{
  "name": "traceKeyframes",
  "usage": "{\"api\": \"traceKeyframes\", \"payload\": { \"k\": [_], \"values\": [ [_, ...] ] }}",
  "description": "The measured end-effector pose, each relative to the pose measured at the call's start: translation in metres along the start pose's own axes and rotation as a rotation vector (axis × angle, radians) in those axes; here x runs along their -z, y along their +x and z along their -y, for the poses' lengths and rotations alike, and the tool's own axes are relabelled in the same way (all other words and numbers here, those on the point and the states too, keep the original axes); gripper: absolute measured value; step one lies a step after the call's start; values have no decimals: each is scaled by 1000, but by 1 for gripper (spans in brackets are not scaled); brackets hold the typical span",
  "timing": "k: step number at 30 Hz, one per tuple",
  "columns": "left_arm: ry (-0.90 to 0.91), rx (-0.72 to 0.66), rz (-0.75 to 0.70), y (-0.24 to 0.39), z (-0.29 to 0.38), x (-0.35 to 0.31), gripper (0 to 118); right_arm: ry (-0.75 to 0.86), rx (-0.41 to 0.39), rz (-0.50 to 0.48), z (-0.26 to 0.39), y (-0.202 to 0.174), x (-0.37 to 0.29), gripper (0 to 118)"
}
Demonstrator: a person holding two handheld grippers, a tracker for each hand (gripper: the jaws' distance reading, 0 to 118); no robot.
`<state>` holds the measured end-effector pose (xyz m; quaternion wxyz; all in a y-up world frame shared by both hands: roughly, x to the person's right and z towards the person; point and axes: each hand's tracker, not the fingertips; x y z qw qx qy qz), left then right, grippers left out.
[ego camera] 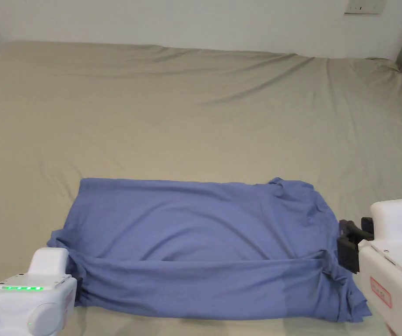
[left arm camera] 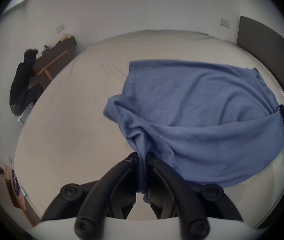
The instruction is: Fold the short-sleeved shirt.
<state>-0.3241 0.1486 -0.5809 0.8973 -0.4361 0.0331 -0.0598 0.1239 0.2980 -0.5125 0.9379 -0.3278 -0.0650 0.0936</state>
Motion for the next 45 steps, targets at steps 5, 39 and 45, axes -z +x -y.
{"api": "traceKeyframes", "payload": {
  "k": [5, 39, 45],
  "values": [
    [35, -39, 6, -7, 0, -25, 7, -196, 61, -37, 53, 31, 76, 118],
    [-114, 187, -26, -19, 48, -67, 7, -478, 150, -184, 100, 50, 41, 14],
    [-237, 232, -22, -11, 85, -32, 7, -624, 143, -163, 157, 32, 79, 14]
  ]
}}
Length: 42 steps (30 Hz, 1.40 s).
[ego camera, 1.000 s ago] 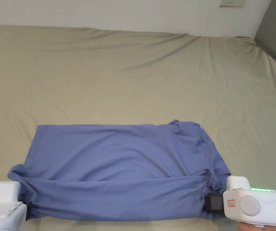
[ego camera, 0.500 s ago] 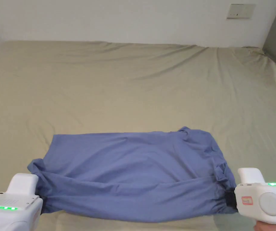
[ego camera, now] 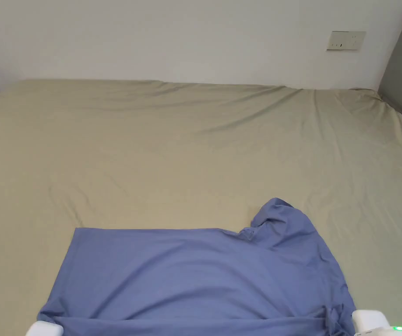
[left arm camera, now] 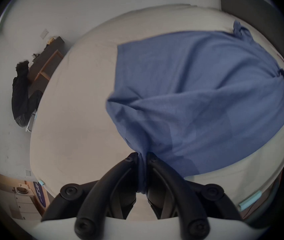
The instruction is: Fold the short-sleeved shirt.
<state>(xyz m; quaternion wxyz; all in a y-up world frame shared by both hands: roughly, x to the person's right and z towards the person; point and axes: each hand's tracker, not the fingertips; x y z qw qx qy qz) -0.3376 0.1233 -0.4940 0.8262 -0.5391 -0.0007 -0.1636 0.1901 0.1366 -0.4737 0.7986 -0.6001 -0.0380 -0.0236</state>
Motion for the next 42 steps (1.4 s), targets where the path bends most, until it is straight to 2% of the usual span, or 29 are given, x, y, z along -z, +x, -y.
{"api": "traceKeyframes", "payload": {
  "k": [2, 3, 4, 5, 6, 7, 8, 9, 11, 14, 16, 17, 19, 22, 23, 24, 25, 26, 27, 28, 30, 31, 38, 42],
  "values": [
    [-3, -6, 1, 4, 2, 9, 8, 5, 1, 1, 4, -2, 8, 16],
    [5, -1, -12, 6, 1, 6, 8, 23, 7, 9, 3, -1, 8, 23],
    [7, 12, -21, 7, -2, 0, 13, 26, 5, 29, 0, -1, 3, 37],
    [6, 17, -25, 6, -3, -1, 26, 32, -22, 93, -3, -1, -1, 60],
    [7, 29, -59, 6, -4, -2, 52, 42, -50, 147, -5, 0, -3, 91],
    [6, 39, -82, 2, -7, -5, 77, 64, -60, 154, -8, 2, -12, 102],
    [11, 30, -74, -2, -10, -9, 100, 100, -57, 152, -12, 3, -22, 102],
    [45, -6, -71, -10, -15, -18, 114, 144, -42, 146, -18, 3, -35, 102],
    [183, -106, -10, -22, -28, -47, 114, 260, -34, 127, -32, 2, -69, 102],
    [318, -135, 71, -31, -57, -89, 114, 460, -54, 147, -52, -19, -120, 102],
    [459, -125, 23, -30, -75, -123, 114, 573, -60, 170, -63, -35, -155, 102],
    [545, -129, 8, -29, -84, -141, 114, 645, -72, 149, -67, -46, -173, 102],
    [689, -177, 6, -27, -98, -176, 111, 776, -100, 114, -71, -68, -207, 102],
    [866, -240, 27, -22, -115, -219, 108, 955, -167, 117, -70, -106, -245, 102],
    [916, -250, 13, -18, -118, -231, 102, 1006, -185, 128, -70, -115, -255, 100],
    [954, -253, -8, -13, -121, -240, 92, 1046, -204, 129, -69, -126, -262, 93],
    [994, -254, -30, -8, -124, -246, 80, 1083, -221, 127, -68, -137, -269, 83],
    [1016, -243, -49, -3, -127, -252, 63, 1113, -232, 119, -67, -147, -273, 64],
    [1039, -235, -65, 2, -129, -256, 35, 1136, -239, 113, -68, -151, -275, 30],
    [1059, -233, -75, 7, -131, -259, 18, 1158, -248, 102, -68, -158, -276, 8],
    [1109, -247, -67, 12, -131, -261, 4, 1151, -272, 109, -70, -169, -276, 5],
    [1141, -253, -56, 14, -130, -262, 0, 1145, -287, 117, -74, -171, -273, 2],
    [1040, -209, -35, 10, -152, -239, 0, 1089, -302, 94, -89, -169, -241, 2],
    [854, -180, 9, -2, -167, -178, 0, 1025, -298, 95, -98, -157, -216, 2]
  ]
}}
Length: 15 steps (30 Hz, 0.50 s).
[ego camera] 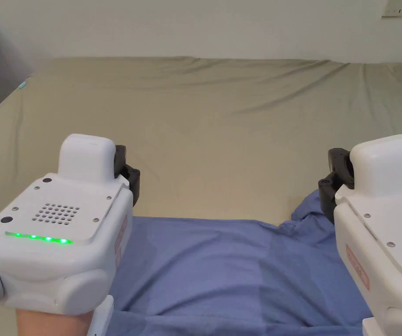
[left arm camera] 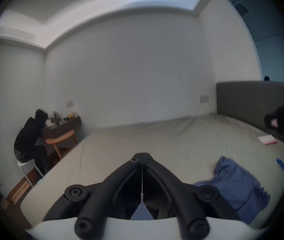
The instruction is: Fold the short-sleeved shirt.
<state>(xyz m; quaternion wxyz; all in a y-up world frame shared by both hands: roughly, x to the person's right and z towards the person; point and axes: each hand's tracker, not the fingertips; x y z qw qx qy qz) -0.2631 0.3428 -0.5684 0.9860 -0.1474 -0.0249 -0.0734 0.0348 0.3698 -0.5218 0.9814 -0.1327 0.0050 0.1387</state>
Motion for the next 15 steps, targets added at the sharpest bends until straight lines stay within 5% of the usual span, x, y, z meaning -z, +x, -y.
{"api": "traceKeyframes", "payload": {
  "k": [2, 4, 5, 15],
  "values": [
    [-129, 10, 4, -14, 30, 38, 11, -33, 4, 7, 12, 6, 9, 2],
    [-279, -10, 1, -32, 62, 78, 89, -71, 6, 20, 24, 15, 18, 2],
    [-375, -31, 10, -44, 79, 103, 114, -92, 11, 31, 29, 19, 21, 1],
    [-628, -83, -79, -78, 162, 251, 109, -228, 42, 108, 66, 48, 46, 2]
  ]
}}
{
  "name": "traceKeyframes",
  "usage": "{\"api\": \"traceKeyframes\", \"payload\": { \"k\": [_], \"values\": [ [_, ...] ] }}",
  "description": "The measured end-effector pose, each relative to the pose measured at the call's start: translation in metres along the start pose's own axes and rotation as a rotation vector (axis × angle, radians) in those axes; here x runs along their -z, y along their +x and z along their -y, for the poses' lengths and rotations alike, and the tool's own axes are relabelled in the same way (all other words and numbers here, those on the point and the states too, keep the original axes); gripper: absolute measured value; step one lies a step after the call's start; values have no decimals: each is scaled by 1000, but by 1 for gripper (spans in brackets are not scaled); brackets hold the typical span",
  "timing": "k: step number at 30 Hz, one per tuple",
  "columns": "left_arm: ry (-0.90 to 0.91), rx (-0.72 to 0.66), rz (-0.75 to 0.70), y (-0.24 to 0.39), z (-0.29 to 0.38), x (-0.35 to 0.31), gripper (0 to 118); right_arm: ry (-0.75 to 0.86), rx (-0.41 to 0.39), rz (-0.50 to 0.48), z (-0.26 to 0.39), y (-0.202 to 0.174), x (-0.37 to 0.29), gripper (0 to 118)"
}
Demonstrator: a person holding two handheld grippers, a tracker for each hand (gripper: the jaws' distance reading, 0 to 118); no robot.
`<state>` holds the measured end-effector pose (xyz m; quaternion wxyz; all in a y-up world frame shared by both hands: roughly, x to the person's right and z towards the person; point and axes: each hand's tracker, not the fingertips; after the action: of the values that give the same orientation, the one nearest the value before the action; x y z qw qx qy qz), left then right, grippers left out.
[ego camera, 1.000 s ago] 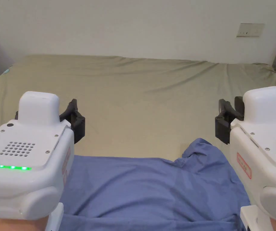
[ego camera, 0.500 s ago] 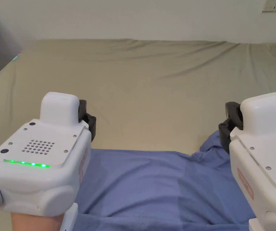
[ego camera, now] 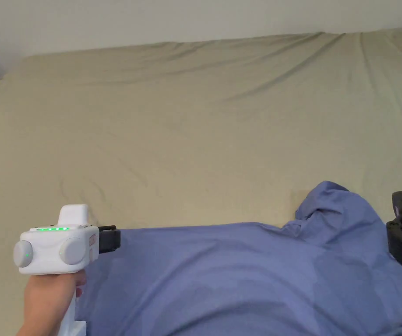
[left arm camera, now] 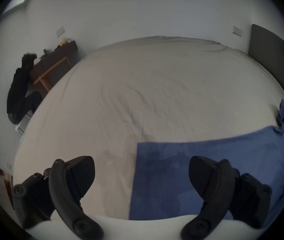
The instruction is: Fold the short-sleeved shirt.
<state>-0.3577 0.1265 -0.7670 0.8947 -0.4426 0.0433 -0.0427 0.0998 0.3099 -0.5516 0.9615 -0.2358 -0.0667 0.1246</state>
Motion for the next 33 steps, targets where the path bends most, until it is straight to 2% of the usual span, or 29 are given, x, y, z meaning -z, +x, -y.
{"api": "traceKeyframes", "payload": {
  "k": [2, 4, 5, 6, 8, 10, 11, 13, 16, 18, 19, 20, 21, 22, 23, 25, 29, 32, 33],
  "values": [
    [-26, 2, -4, 6, -3, 22, 108, -16, 1, 8, 1, 2, 2, 2],
    [-94, 27, -11, 7, 0, 39, 103, -29, 7, 10, 2, 5, 3, 2],
    [-39, -40, 32, 4, -1, 36, 103, -34, 5, 13, 3, 6, 3, 2],
    [-54, -79, 51, 1, -4, 34, 97, -38, 0, 18, 3, 6, 3, 2],
    [-59, -62, 70, 1, -3, 23, 81, -48, -5, 26, 4, 9, 7, 2],
    [-15, 34, 111, 9, -2, 10, 25, -65, 9, 15, 5, 14, 15, 2],
    [-2, 92, 68, 15, -1, 4, 0, -75, 16, 7, 5, 16, 21, 1],
    [22, 99, 73, 20, 2, -11, 0, -100, 19, -6, 6, 20, 35, 2],
    [82, 107, 38, 20, 4, -31, 0, -190, 81, -66, 11, 34, 68, 2],
    [114, 117, 50, 19, 5, -52, 0, -270, 75, -91, 16, 42, 98, 3],
    [133, 121, 50, 19, 7, -65, 0, -316, 63, -93, 20, 46, 116, 16],
    [160, 123, 49, 20, 10, -79, 0, -342, 75, -83, 28, 49, 135, 42],
    [172, 131, 47, 20, 12, -90, 0, -381, 99, -95, 35, 53, 154, 92],
    [188, 139, 41, 21, 15, -101, 0, -467, 111, -111, 43, 57, 177, 112],
    [204, 142, 38, 21, 19, -112, 0, -558, 136, -133, 54, 61, 200, 114],
    [214, 158, 40, 22, 25, -129, 0, -608, 175, -98, 75, 67, 233, 114],
    [220, 195, 24, 22, 42, -149, 0, -676, 180, -30, 104, 73, 265, 114],
    [208, 180, 30, 18, 51, -154, 0, -642, 220, -103, 104, 67, 256, 97],
    [203, 169, 30, 17, 53, -155, 0, -637, 202, -87, 102, 64, 251, 88]
  ]
}}
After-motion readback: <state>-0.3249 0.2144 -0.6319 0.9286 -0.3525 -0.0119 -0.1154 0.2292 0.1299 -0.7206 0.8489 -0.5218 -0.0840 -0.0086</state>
